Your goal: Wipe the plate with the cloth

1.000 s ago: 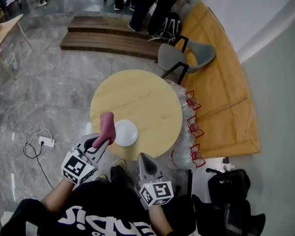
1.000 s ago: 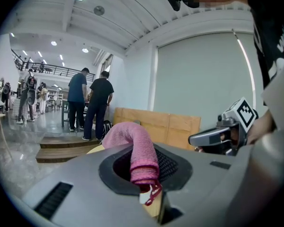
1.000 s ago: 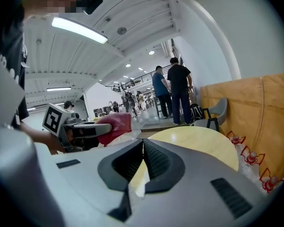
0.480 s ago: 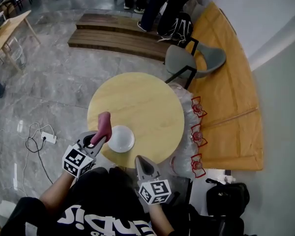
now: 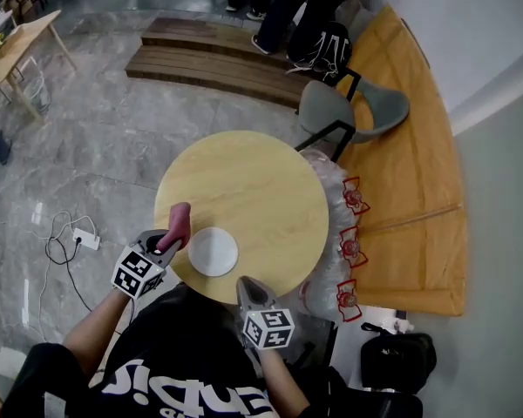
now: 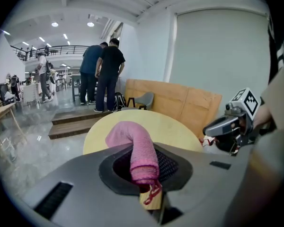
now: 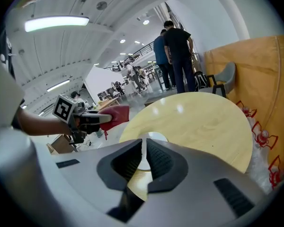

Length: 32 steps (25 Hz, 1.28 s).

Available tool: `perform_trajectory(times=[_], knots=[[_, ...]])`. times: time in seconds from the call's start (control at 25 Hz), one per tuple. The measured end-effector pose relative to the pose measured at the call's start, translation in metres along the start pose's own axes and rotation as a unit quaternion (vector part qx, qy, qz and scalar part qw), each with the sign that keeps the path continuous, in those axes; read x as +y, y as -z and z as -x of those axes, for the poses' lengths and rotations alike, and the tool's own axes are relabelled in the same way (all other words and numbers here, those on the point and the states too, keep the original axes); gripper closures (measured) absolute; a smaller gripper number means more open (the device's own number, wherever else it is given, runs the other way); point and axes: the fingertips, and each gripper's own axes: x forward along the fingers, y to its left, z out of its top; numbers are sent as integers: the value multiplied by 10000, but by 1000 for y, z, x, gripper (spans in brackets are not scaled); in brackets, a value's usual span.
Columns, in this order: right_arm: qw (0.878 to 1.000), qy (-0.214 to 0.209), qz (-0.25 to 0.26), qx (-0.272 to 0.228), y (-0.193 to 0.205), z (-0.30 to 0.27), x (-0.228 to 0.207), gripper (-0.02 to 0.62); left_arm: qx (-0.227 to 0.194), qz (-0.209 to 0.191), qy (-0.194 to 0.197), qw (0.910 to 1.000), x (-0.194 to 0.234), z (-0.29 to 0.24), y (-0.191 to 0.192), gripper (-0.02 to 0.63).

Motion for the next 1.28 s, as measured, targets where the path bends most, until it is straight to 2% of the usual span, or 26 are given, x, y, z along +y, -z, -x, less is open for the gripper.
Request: perform_trajectory(times=[0.32, 0.48, 0.64, 0.96, 1.08, 1.28], knots=[[9938, 234, -636, 885, 42, -52, -37, 572, 342, 186, 294, 9988, 15, -28, 18, 553], [9895, 270, -646, 1265, 56, -70, -42, 572, 552, 217, 514, 9969, 13, -34, 26, 552], [9847, 367, -644, 1579, 68, -85, -47, 572, 665, 149, 531, 9963, 22, -43, 34, 552], [9771, 462, -902, 1873, 81, -100, -60, 558, 854, 230, 642, 9940, 21, -54, 43, 552], [9743, 455, -912, 2010, 86, -103, -59, 528, 929, 179, 680, 9932, 19, -59, 49, 552], [9732, 386, -954, 2055, 87, -109, -57, 525, 1219, 58, 912, 9883, 1, -65, 56, 552]])
